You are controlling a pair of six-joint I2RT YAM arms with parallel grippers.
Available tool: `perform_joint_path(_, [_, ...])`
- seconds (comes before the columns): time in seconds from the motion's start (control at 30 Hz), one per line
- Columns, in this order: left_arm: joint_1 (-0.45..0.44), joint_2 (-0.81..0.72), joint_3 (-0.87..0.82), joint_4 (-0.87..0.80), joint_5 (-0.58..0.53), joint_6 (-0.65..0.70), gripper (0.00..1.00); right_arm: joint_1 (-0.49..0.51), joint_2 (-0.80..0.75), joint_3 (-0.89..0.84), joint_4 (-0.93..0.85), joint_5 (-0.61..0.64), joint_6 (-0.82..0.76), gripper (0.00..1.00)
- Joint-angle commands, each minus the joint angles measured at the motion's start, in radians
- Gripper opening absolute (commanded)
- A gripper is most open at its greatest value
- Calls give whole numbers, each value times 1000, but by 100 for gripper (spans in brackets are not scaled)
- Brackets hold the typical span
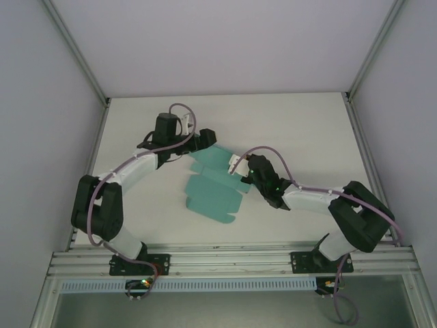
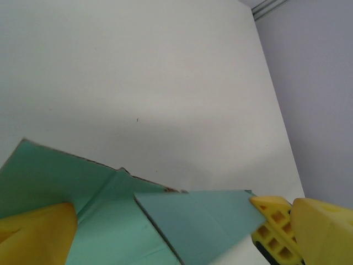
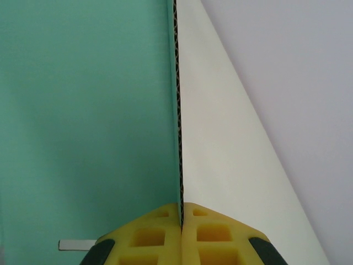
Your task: Assemble paper box
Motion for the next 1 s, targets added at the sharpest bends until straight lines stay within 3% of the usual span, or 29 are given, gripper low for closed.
perform_joint_path(0.0, [0, 25, 66, -45, -12, 15, 100, 2, -52, -28, 46, -74, 8, 0])
perform_joint_path(0.23, [-1, 0, 60, -70, -69, 17, 81, -1, -37, -21, 43, -38, 5, 0])
perform_joint_path(0.3, [0, -16, 54, -91, -99, 26, 62, -2, -31, -13, 30, -37, 11, 0])
perform_joint_path(0.4, [-1, -34, 47, -106, -99, 39, 43, -4, -15, 1, 25, -17, 20, 0])
perform_joint_path(0.63, [-53, -58, 7, -117, -102, 54, 20, -19, -39, 12, 1, -36, 81, 0])
perform_joint_path(0.77, [-101, -70, -2, -128, -112, 78, 17, -29, -42, 26, -21, -36, 106, 0])
perform_joint_path(0.97, [-153, -47, 31, -137, -160, 103, 21, -25, -43, 24, -38, -85, 102, 0])
